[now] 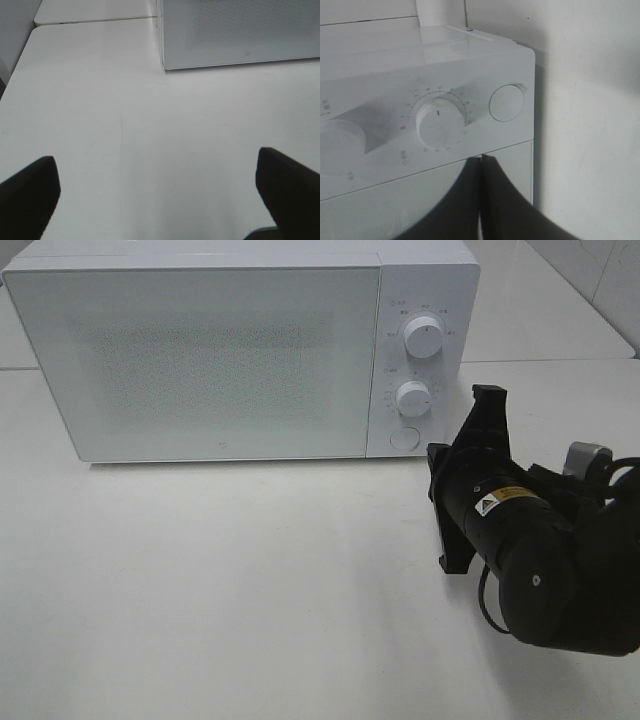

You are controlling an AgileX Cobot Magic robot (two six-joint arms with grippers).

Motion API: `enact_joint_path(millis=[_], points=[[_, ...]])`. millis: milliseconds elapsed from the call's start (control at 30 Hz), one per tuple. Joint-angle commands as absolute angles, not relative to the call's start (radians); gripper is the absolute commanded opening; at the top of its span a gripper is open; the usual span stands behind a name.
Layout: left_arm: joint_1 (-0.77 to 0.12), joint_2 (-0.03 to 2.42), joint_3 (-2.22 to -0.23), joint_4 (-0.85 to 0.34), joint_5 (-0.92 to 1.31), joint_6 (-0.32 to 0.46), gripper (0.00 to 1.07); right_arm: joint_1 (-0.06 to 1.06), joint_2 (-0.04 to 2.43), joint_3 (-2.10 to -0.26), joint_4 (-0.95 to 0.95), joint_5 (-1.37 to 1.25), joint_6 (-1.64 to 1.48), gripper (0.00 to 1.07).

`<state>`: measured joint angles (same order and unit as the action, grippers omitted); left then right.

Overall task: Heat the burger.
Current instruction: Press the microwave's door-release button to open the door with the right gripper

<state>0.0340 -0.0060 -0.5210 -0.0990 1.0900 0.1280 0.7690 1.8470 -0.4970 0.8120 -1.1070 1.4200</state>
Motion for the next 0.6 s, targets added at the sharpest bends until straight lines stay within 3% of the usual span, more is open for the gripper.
enact_joint_path(millis=[33, 600], points=[[0.034, -0.010, -0.519, -0.100, 1.075, 0.127, 1.00, 0.758, 1.854, -0.515, 0.792, -1.081, 1.406, 0.00], [0.034, -0.010, -0.519, -0.100, 1.075, 0.127, 1.00, 0.684, 1.992, -0.690, 0.742, -0.970, 1.335, 0.00]])
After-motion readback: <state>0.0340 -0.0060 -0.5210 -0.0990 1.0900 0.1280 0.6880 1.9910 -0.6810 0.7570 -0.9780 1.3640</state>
